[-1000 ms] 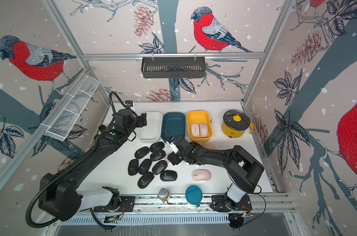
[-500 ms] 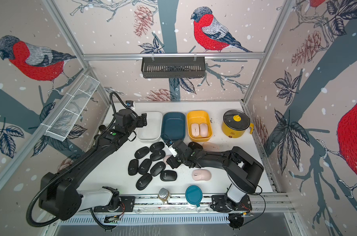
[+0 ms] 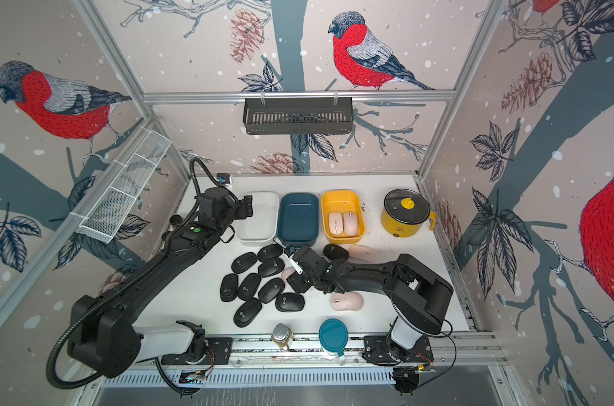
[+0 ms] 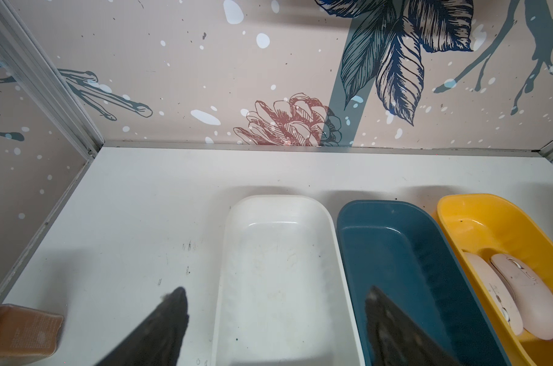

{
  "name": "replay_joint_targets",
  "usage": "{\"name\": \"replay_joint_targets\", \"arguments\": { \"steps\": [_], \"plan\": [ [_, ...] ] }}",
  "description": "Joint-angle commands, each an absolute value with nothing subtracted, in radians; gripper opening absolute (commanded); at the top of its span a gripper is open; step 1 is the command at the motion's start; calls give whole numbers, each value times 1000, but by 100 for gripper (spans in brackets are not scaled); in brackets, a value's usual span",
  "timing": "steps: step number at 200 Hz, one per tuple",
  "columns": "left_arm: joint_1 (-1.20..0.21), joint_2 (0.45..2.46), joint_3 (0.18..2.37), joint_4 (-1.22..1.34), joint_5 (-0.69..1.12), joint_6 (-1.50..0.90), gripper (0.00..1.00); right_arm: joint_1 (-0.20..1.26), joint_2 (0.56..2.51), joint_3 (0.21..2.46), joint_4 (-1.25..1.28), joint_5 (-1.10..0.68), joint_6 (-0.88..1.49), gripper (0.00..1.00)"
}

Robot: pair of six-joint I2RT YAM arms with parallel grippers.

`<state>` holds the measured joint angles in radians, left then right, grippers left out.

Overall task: Place the mice by color into the storage box
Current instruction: Pick up the mouse from the center of the board.

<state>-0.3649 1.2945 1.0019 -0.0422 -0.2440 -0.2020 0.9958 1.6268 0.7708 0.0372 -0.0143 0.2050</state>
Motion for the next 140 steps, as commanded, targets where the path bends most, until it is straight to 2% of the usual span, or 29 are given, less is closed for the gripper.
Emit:
{"name": "replay_joint_targets", "arguments": {
  "steps": [1,87,140],
  "plan": [
    [-368,1297,1003,-25,-254,-193,86,1003,1654,780,-11,21,190,78],
    [-368,1307,1003,-25,-255,-189,86,1006,1701,806,5,35,190,76],
    [-368,1316,1003,-26,-255,-189,86,1008,1706,800,25,75,192,68]
  ]
}}
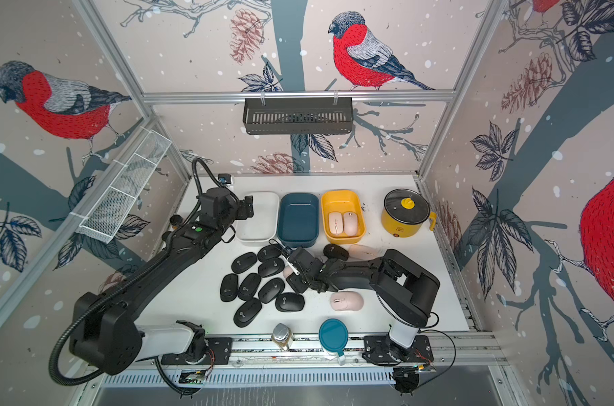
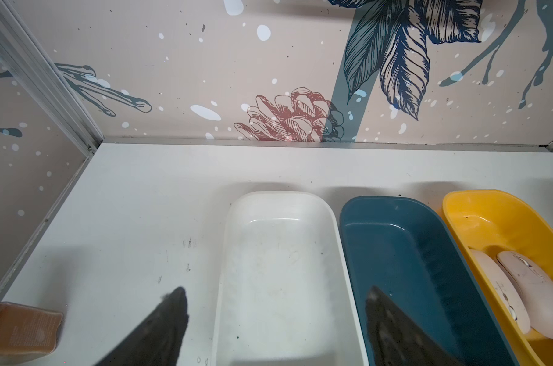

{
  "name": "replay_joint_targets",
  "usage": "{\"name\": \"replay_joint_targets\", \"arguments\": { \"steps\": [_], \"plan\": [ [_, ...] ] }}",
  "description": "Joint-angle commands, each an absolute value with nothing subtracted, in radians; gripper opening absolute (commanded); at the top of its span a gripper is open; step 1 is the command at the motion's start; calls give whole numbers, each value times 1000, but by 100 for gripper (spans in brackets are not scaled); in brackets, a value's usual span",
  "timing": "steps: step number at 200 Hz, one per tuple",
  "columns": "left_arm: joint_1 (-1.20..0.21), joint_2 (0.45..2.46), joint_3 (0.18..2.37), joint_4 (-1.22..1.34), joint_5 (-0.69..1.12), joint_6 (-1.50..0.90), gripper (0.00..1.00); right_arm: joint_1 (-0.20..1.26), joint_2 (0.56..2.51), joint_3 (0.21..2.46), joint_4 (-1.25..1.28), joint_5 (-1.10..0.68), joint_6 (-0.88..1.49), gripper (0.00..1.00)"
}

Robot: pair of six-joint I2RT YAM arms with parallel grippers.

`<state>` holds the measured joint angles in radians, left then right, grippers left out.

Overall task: Place the mice by color into the storage box
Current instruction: Pick up the mouse from the center of the board.

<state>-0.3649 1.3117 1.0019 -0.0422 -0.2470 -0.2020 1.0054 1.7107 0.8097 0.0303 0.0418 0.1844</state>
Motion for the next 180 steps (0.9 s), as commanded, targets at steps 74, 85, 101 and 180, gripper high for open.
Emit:
{"name": "replay_joint_targets", "arguments": {
  "steps": [74,85,101,180],
  "plan": [
    [-368,1321,1003,-26,-255,-194,86,1009,1583,779,26,72,217,57],
    [-368,1322,1003,-27,-253,-196,86,1007,1558,780,23,66,225,57],
    [-368,1322,1003,-28,-249,-196,86,1003,1513,770,34,72,242,57],
    [-368,1310,1003,-29,-253,-202,86,805,1329,765,36,-2,379,56]
  ]
}}
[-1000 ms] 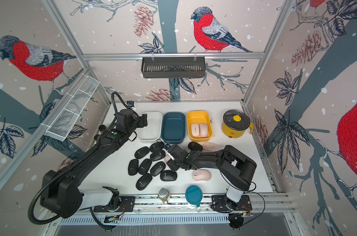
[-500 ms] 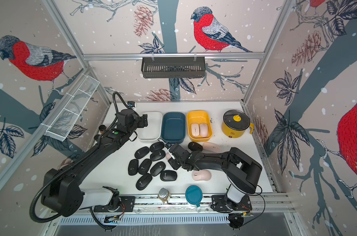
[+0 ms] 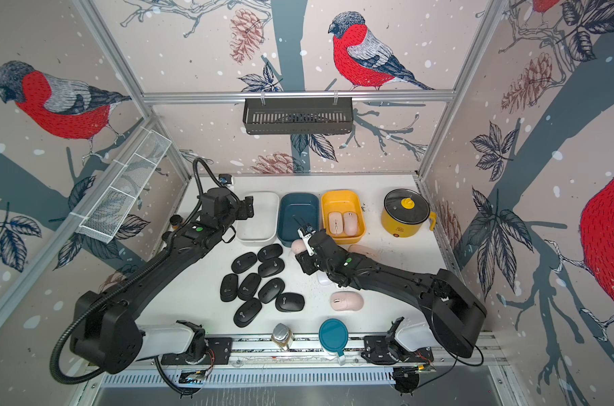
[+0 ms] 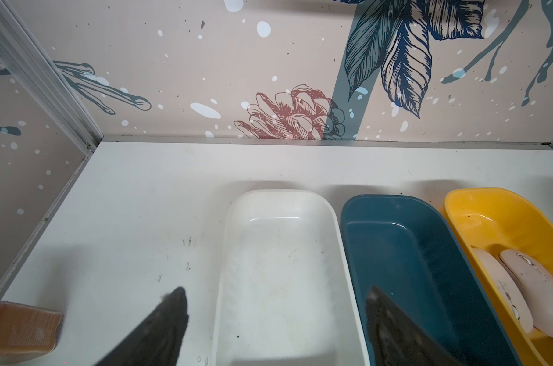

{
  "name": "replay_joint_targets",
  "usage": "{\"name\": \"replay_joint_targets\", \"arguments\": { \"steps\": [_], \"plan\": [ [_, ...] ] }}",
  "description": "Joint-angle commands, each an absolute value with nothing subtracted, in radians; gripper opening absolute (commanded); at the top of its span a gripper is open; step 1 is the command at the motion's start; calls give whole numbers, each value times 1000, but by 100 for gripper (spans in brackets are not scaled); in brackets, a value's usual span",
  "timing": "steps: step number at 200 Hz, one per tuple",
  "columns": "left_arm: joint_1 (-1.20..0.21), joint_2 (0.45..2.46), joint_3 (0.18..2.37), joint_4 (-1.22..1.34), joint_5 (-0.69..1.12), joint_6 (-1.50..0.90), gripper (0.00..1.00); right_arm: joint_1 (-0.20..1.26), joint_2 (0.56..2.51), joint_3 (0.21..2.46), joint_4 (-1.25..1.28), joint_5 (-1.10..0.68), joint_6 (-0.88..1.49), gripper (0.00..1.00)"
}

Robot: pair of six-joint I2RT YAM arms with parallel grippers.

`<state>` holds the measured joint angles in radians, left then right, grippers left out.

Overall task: Place the mice by color into the storage box
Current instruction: Pick up the mouse from the center of the board.

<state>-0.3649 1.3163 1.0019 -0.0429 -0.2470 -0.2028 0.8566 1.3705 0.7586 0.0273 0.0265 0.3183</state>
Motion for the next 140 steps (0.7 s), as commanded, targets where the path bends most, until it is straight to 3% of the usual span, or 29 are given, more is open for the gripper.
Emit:
{"name": "replay_joint_targets", "arguments": {
  "steps": [1,86,140],
  "plan": [
    [-368,1310,1003,-28,-253,-202,86,802,1326,766,35,-3,380,56],
    [-368,1307,1003,-27,-252,-205,86,613,1264,848,-51,47,405,56],
    [-368,1307,1003,-28,-253,-199,86,506,1333,913,-63,77,383,56]
  ]
}}
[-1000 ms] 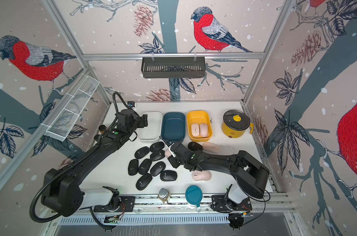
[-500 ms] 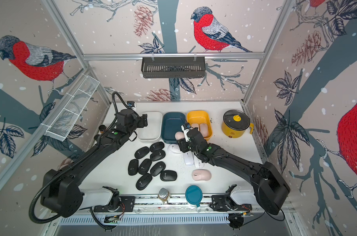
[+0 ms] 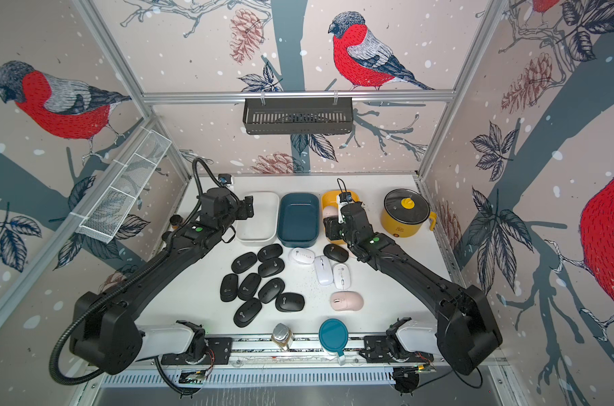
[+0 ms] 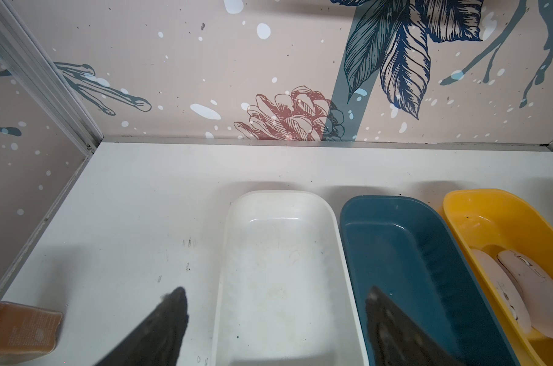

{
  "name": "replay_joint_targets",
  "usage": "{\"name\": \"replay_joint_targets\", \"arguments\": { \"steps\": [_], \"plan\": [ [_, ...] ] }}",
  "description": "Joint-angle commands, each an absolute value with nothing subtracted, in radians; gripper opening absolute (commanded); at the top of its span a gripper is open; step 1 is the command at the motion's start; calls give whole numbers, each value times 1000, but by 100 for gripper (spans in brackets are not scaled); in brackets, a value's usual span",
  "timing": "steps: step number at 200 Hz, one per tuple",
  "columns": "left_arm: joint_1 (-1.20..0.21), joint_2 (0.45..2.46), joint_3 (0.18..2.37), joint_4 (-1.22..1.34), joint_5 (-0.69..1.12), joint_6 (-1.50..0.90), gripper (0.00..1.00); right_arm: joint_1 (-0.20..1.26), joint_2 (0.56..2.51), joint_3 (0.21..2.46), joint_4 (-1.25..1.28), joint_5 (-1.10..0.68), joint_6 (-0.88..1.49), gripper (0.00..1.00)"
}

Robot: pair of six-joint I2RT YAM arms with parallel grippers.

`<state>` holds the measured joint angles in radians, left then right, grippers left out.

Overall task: Place the mice by color into the storage box
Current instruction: Pick up the mouse from the center of the board, then place the mouse in the storage box.

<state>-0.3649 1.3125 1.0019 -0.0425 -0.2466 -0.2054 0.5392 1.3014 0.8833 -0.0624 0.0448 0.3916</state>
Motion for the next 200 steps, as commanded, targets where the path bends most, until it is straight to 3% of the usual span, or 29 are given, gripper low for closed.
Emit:
{"name": "replay_joint_targets", "arguments": {
  "steps": [1,64,200],
  "plan": [
    [-368,1307,1003,-27,-253,-199,86,505,1336,915,-63,78,383,56],
    [-368,1310,1003,-28,-256,-196,86,409,1485,987,-62,112,385,56],
    [-368,1321,1003,-34,-259,-202,86,354,1821,1193,-27,112,354,55]
  ]
}}
